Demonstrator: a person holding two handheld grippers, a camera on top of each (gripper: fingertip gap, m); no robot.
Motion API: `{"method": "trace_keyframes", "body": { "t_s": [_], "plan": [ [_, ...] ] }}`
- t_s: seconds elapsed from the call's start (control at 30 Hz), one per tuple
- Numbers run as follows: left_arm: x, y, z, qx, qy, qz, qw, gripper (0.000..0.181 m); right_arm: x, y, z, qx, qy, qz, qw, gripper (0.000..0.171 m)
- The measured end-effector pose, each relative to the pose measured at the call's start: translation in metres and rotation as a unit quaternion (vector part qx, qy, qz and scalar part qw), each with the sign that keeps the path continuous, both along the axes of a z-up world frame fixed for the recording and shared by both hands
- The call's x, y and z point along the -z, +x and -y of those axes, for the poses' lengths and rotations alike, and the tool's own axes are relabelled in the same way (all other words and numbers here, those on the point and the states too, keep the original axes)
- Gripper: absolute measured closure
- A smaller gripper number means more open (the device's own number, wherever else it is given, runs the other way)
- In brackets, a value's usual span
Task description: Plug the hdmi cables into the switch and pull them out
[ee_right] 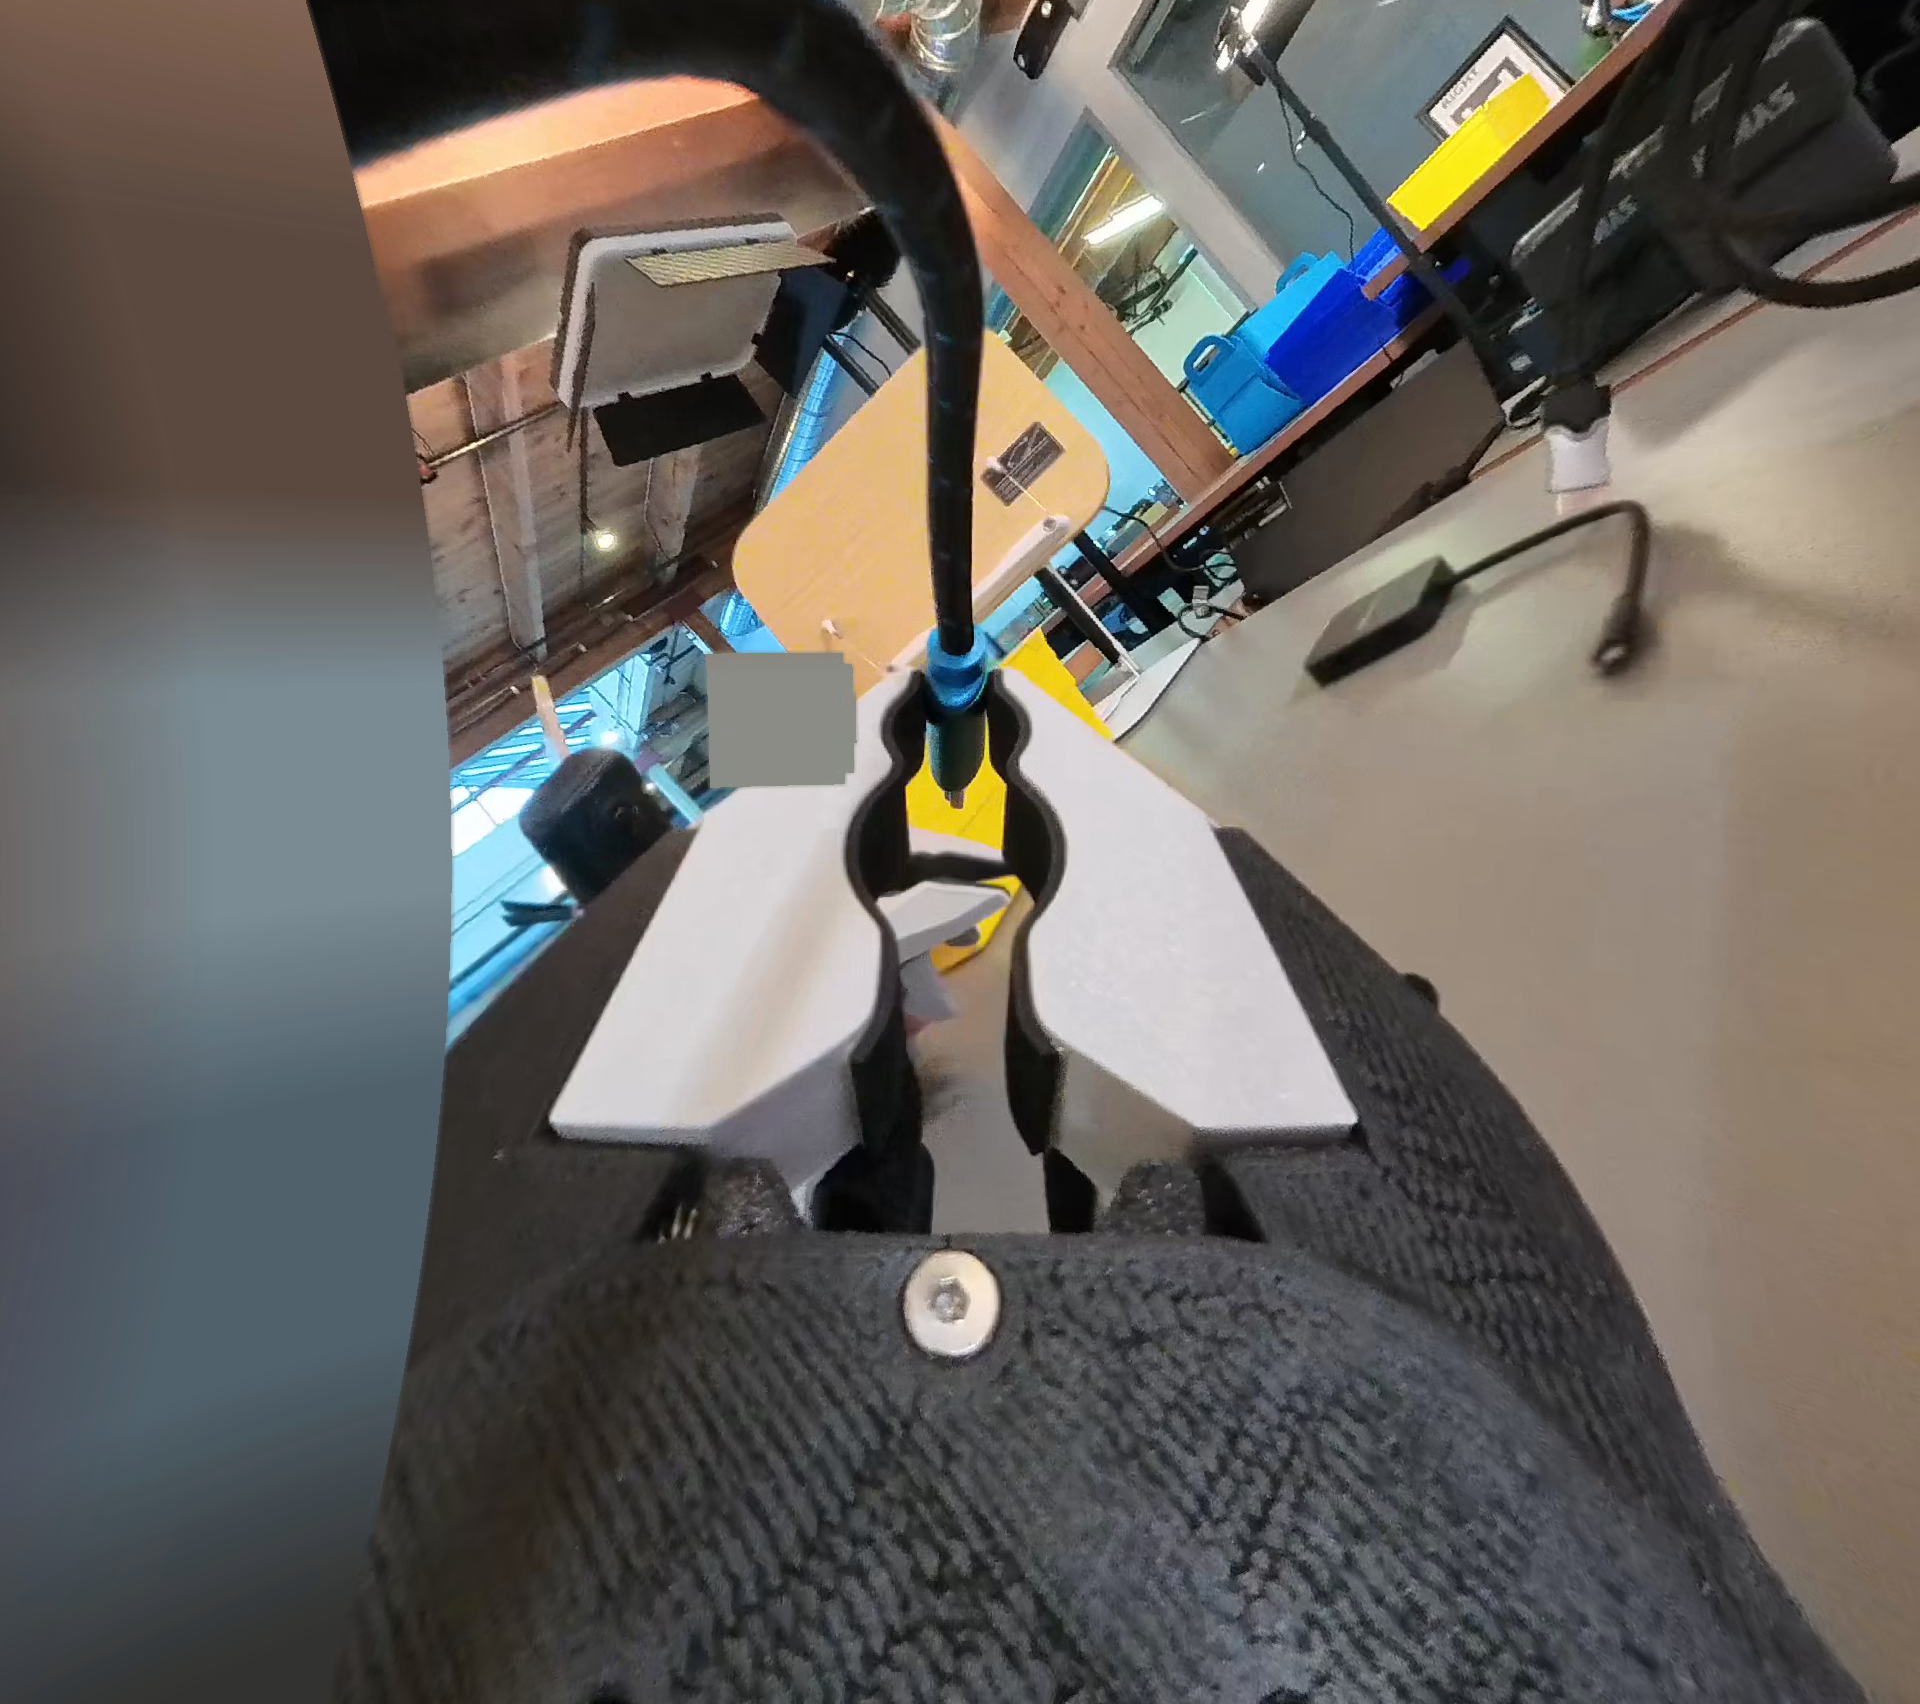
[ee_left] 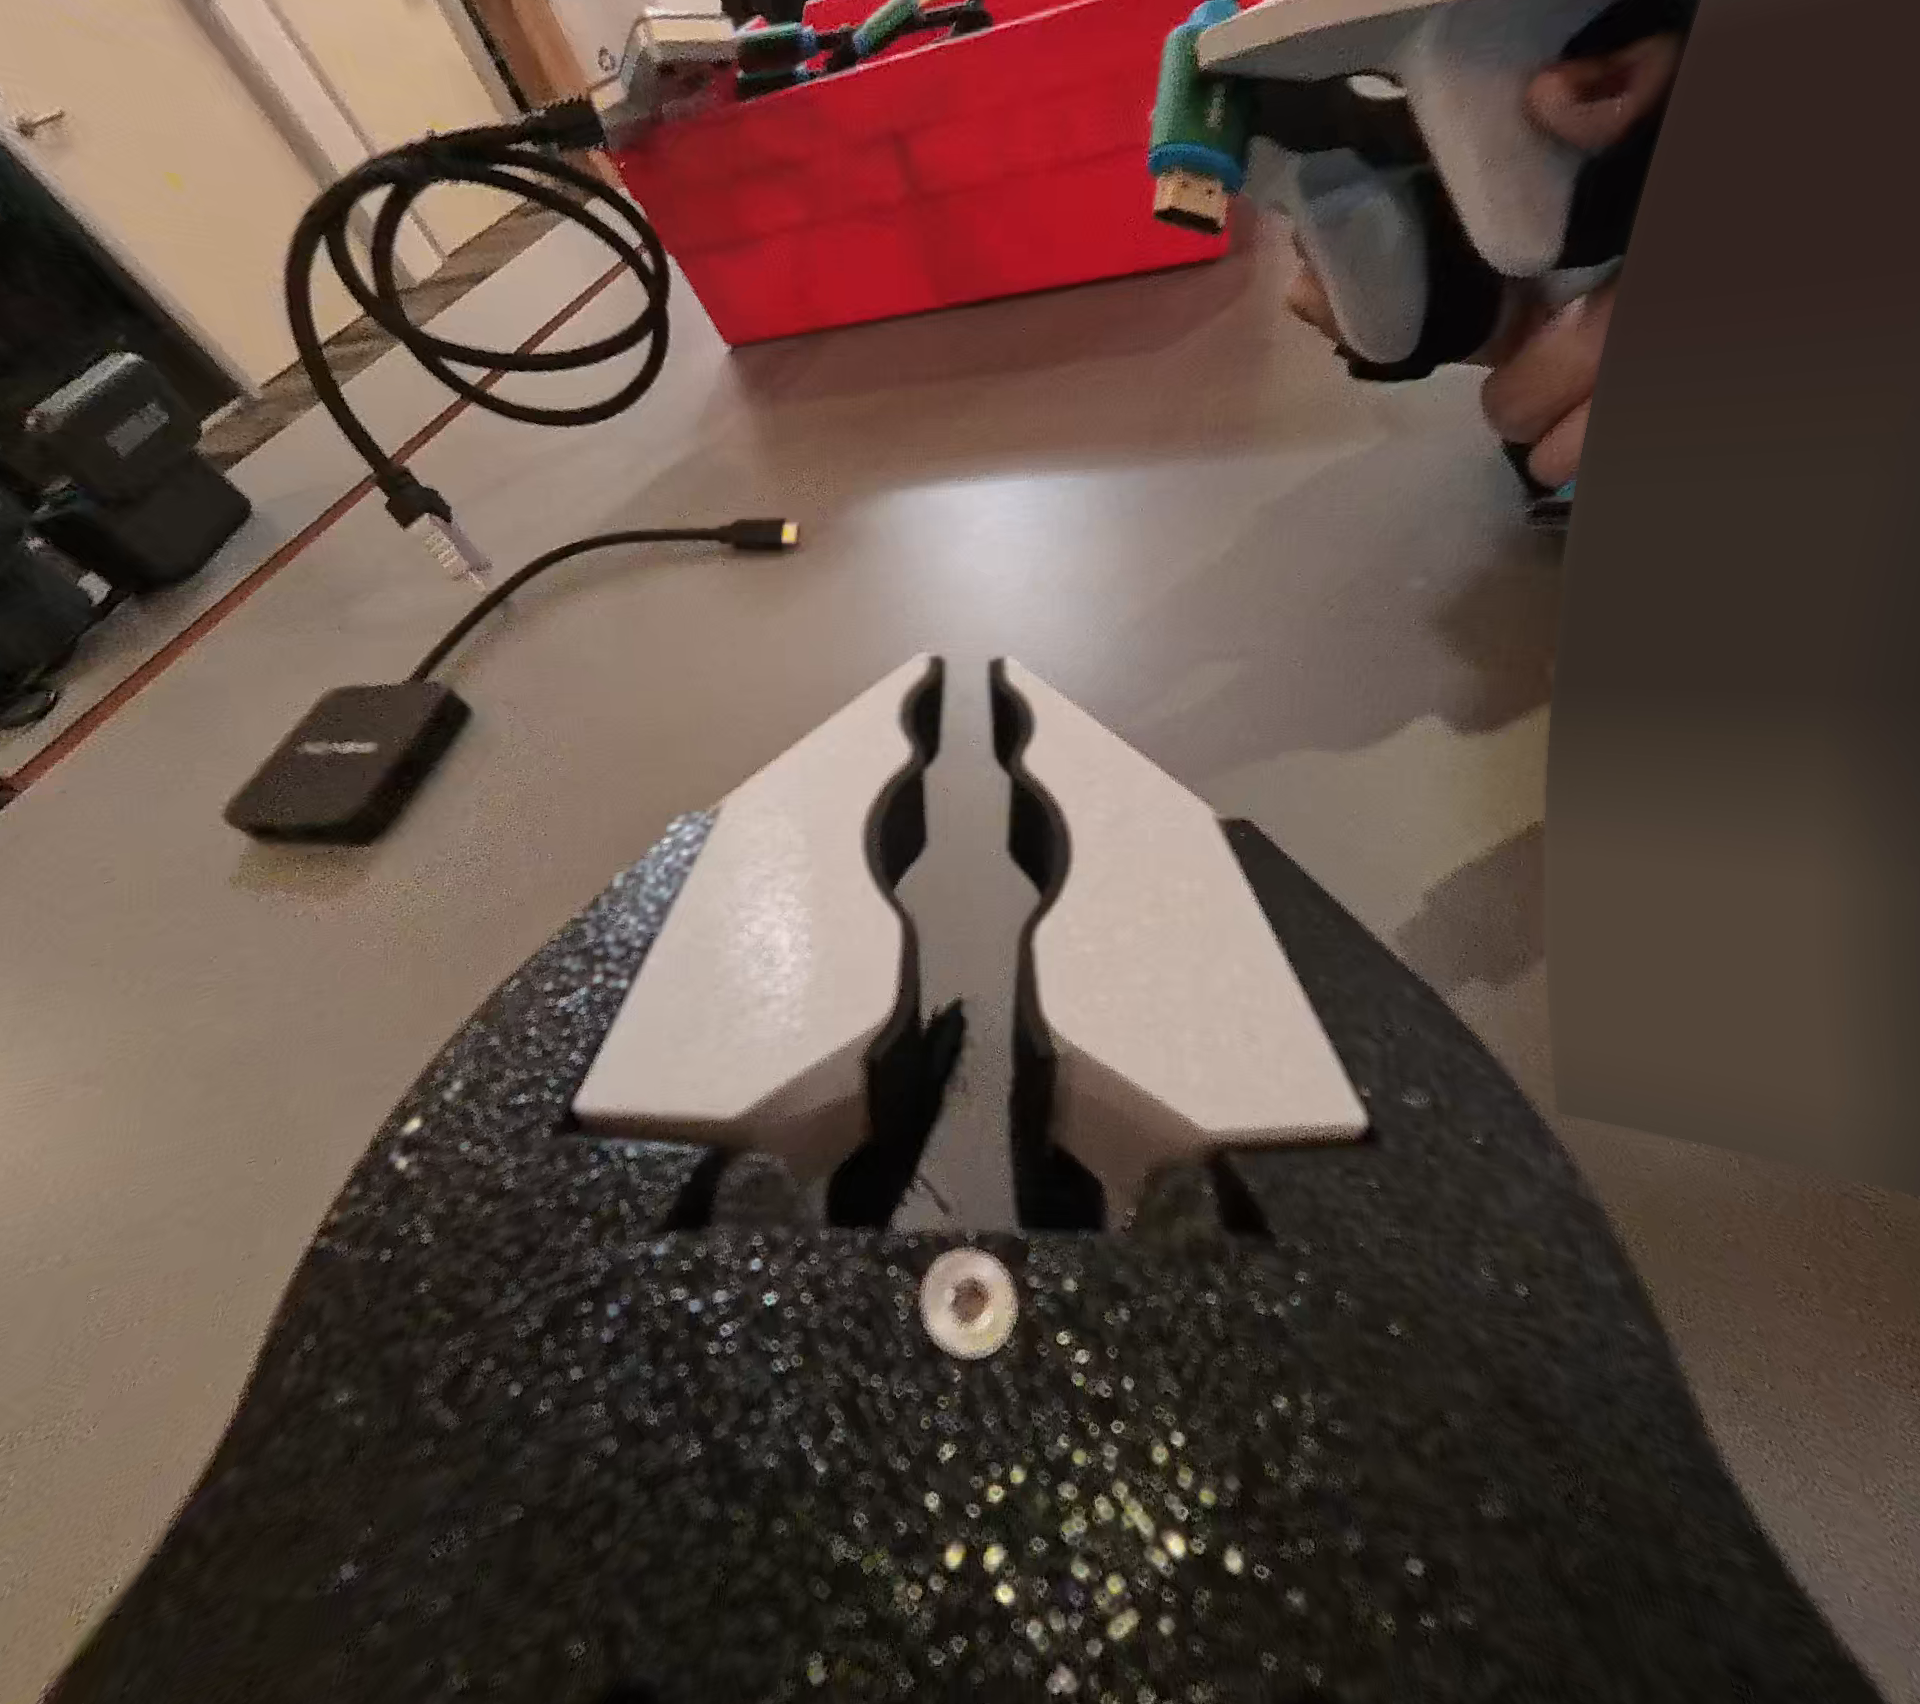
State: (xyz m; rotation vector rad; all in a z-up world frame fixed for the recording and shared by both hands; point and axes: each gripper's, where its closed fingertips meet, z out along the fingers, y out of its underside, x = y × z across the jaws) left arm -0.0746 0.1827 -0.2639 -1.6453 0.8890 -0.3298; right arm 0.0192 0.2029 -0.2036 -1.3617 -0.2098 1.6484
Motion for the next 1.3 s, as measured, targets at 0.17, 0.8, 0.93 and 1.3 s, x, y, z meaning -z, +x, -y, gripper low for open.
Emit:
{"method": "trace_keyframes", "body": {
  "t_s": [0.17,0.8,0.93,1.3],
  "plan": [
    [0.003,-0.016,-0.034,-0.071,-0.049,-0.025,0.996,0.145,-0.003,0.010,-0.010,0.039,0.051,0.027,0.998,0.162],
    [0.053,-0.124,-0.244,-0.332,-0.280,-0.022,0.901,0.088,-0.006,0.041,-0.043,0.114,0.129,0.078,0.982,0.162],
    [0.061,-0.128,-0.244,-0.338,-0.276,-0.058,0.898,0.094,-0.006,0.042,-0.043,0.112,0.130,0.073,0.982,0.162],
    [0.058,-0.119,-0.195,-0.330,-0.250,-0.079,0.907,0.115,-0.007,0.042,-0.041,0.106,0.131,0.066,0.983,0.162]
  ]
}}
